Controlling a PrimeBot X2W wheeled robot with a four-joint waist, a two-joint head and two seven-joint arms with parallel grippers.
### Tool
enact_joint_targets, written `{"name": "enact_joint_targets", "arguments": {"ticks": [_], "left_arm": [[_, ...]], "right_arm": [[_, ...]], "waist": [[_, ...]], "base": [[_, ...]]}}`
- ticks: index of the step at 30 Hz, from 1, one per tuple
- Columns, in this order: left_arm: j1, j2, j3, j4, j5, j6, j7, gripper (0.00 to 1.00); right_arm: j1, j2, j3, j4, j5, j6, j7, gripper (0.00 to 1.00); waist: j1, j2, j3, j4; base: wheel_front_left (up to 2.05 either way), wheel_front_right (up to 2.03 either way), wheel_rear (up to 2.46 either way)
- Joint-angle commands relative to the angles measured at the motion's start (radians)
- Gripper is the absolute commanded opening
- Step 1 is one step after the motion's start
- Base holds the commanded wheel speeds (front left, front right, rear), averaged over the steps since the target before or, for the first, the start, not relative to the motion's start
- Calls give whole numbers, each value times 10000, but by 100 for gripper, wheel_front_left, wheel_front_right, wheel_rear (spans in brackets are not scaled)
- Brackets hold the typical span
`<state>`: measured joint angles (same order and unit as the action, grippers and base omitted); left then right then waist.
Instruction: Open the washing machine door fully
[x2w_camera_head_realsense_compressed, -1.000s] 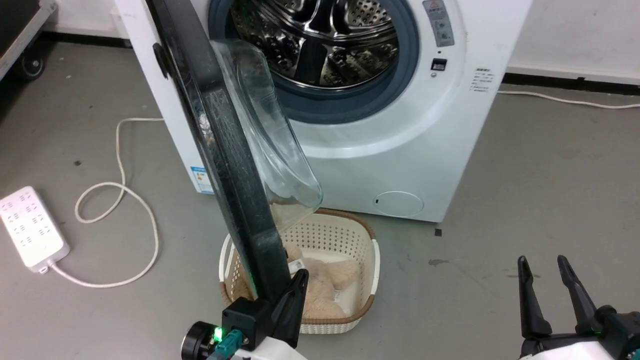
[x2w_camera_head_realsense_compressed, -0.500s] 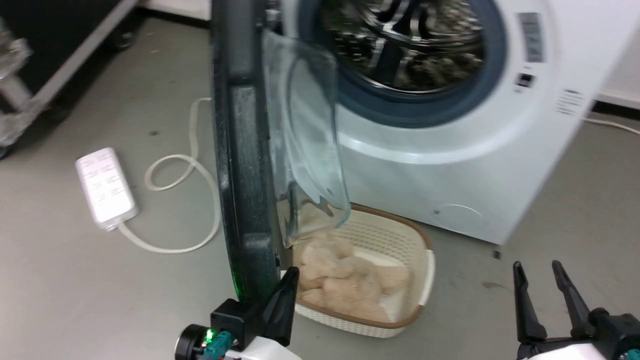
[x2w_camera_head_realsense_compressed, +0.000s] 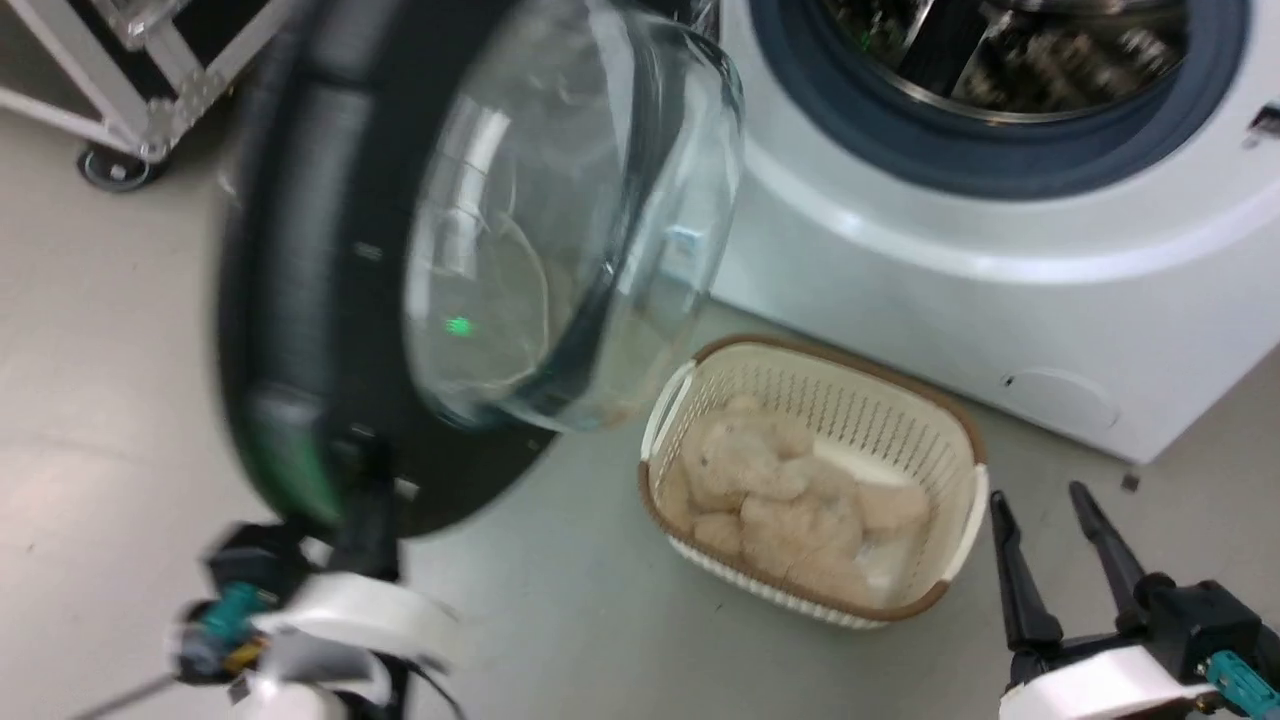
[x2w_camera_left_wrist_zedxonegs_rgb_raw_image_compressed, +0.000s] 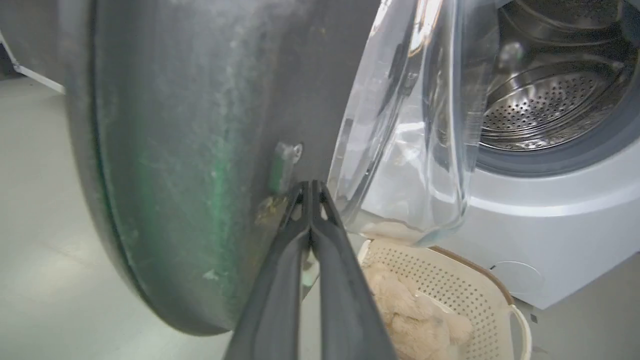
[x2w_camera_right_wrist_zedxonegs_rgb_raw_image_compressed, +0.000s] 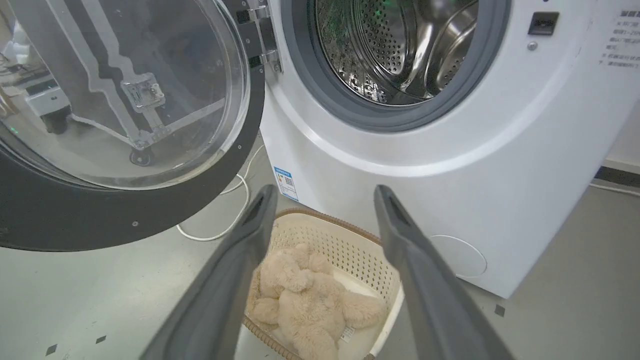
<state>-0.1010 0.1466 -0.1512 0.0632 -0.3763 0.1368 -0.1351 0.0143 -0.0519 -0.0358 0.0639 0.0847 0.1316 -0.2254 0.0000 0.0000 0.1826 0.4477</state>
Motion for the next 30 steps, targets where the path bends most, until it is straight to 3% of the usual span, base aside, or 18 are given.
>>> {"name": "enact_joint_targets", "arguments": {"ticks": [1, 9, 16, 23, 30], "left_arm": [[-278, 242, 320, 149, -128, 66, -55, 0], [-1550, 1478, 2100, 1732, -1264, -337, -237, 0], [-2920, 2457, 2471, 3549, -1386, -777, -366, 0], [-3503, 2720, 2744, 4756, -1493, -928, -861, 0], [-3111, 2615, 2680, 4620, -1086, -926, -1191, 0]], "right_arm": [[-130, 16, -5, -46, -113, -9, 48, 100], [-356, 16, -101, -353, -649, -9, 547, 100], [-299, 16, -391, -668, -912, -9, 714, 100], [-374, 16, -283, -606, -875, -9, 655, 100], [-326, 16, -300, -276, -645, -9, 319, 100]], "waist": [[0, 0, 495, 130], [0, 0, 1558, -308], [0, 0, 2110, -574], [0, 0, 1993, -829], [0, 0, 1206, -1023]], "base": [[0, 0, 0], [0, 0, 0], [0, 0, 0], [0, 0, 0], [0, 0, 0]]}}
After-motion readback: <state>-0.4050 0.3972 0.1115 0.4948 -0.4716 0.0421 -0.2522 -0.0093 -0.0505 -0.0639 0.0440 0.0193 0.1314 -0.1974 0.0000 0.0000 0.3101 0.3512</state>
